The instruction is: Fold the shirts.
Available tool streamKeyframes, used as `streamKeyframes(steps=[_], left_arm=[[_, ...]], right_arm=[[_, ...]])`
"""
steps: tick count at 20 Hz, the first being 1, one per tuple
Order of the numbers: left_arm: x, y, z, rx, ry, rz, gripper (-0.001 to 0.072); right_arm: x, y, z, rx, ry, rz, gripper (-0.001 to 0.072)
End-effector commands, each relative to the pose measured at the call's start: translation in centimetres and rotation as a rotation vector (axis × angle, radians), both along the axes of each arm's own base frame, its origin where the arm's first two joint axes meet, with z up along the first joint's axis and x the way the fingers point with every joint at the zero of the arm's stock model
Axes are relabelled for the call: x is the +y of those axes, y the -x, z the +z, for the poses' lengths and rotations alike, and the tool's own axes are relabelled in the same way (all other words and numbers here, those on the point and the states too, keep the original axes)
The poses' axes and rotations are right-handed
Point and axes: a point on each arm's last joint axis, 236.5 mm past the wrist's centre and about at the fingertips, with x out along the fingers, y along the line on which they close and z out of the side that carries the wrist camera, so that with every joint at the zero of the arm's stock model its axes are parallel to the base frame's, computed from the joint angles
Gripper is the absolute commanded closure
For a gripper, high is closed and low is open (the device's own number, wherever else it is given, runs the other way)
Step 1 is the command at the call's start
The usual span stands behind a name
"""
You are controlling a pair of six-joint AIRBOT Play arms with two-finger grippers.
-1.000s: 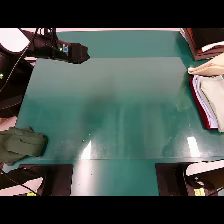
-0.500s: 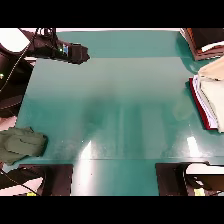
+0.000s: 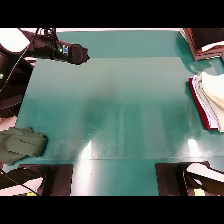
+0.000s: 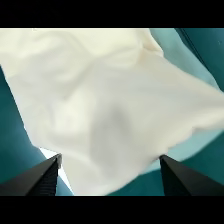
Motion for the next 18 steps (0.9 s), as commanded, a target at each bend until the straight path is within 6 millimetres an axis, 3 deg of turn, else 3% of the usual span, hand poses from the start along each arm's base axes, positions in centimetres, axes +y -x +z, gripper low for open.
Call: streamKeyframes(steps=[1,3,4,6,8,10,13,14,15,17,18], left_arm=[[0.0,0.0,0.0,-0.008,-0.007,-0.008,0.0682],[0.0,0.0,0.0,-0.008,-0.007,-0.007,0.0682],[0.0,0.0,0.0,-0.008,-0.007,-0.007,0.0682],[0.0,0.0,0.0,-0.008,-0.005,-0.008,0.0682],[0.0,0.0,0.1,-0.008,-0.004,-0.007,0.0682],[0.0,-0.1,0.1,-0.011,-0.007,-0.006,0.0682],[0.3,-0.2,-0.1,-0.015,-0.024,0.0,0.0682],[0.3,-0.3,0.0,-0.02,-0.021,0.003,0.0682],[0.3,-0.4,0.1,-0.025,-0.018,0.004,0.0682],[0.3,-0.6,0.4,-0.039,-0.011,0.01,0.0681],[0.3,-0.8,0.6,-0.048,-0.006,0.015,0.0682]], right_arm=[[-0.5,6.2,-1.8,0.091,-0.028,-0.126,-0.0008],[-1.6,7.0,0.5,0.029,0.006,-0.214,-0.0008],[-1.9,6.2,2.1,-0.022,0.028,-0.229,-0.0006],[-0.4,1.1,6.7,-0.235,0.021,-0.155,-0.0005],[5.0,-5.4,11.6,-0.451,-0.058,0.018,-0.0002],[12.2,-9.9,14.6,-0.544,-0.121,0.222,0.0017],[22.6,-13.4,16.5,-0.583,-0.144,0.502,0.0017],[26.1,-14.2,16.9,-0.602,-0.158,0.584,0.0046],[29.1,-14.5,17.3,-0.617,-0.172,0.654,0.0174],[34.3,-14.5,17.7,-0.643,-0.18,0.799,0.0602],[36.5,-14.3,17.8,-0.653,-0.173,0.874,0.0693]])
